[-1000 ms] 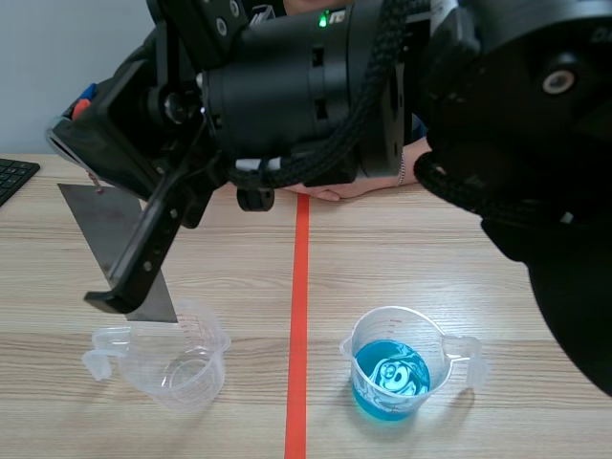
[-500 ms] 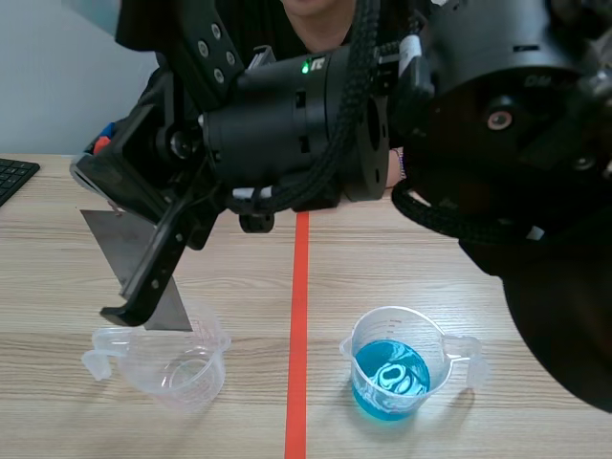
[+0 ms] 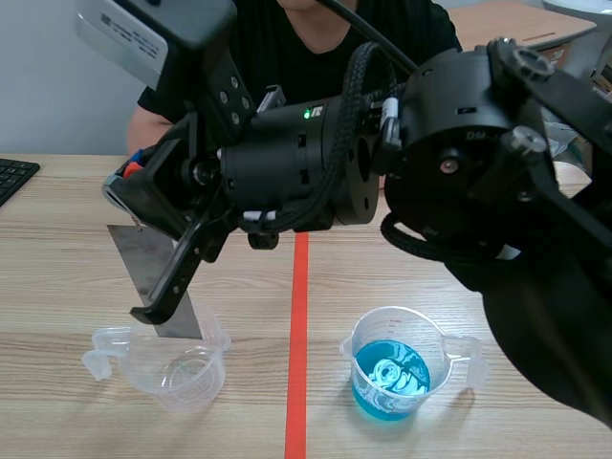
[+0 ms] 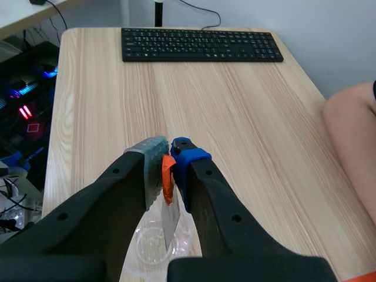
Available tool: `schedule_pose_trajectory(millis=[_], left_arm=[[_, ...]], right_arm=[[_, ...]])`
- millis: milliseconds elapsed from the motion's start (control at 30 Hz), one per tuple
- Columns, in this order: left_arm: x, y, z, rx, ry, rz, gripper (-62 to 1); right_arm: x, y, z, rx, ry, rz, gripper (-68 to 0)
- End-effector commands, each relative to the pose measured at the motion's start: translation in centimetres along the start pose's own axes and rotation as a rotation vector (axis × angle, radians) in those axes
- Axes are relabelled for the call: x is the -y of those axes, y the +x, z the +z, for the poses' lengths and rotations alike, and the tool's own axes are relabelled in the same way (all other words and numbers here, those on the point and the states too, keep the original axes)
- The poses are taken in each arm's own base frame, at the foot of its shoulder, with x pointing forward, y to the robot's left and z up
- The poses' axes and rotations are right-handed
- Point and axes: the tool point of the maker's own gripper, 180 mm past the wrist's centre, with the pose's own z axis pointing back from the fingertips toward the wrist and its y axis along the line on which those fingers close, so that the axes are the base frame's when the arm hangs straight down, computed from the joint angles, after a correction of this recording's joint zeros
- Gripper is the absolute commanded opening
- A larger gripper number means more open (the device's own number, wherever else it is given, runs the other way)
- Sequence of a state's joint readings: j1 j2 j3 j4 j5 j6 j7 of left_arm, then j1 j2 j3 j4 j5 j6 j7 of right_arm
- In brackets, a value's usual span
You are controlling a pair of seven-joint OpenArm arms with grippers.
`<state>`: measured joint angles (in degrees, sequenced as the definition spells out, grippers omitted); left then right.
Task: Do the redox reaction experiment.
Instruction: 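Put the plate into the left beaker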
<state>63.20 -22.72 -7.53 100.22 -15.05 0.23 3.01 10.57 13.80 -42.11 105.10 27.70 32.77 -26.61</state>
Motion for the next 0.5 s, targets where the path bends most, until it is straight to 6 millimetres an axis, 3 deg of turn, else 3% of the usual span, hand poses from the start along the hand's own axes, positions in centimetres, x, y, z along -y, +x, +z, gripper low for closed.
schedule_pose_trajectory(millis=[0,467], left_arm=[[0.2,0.3,0.1,0.012,-0.004,0.009,-56.3],[0.2,0.3,0.1,0.012,-0.004,0.009,-56.3]], right_arm=[[0.1,0.7,-0.2,0.027,-0.001,0.019,-65.8],[-0.8,-2.7,-1.7,-0.031,0.02,0.064,-65.8]])
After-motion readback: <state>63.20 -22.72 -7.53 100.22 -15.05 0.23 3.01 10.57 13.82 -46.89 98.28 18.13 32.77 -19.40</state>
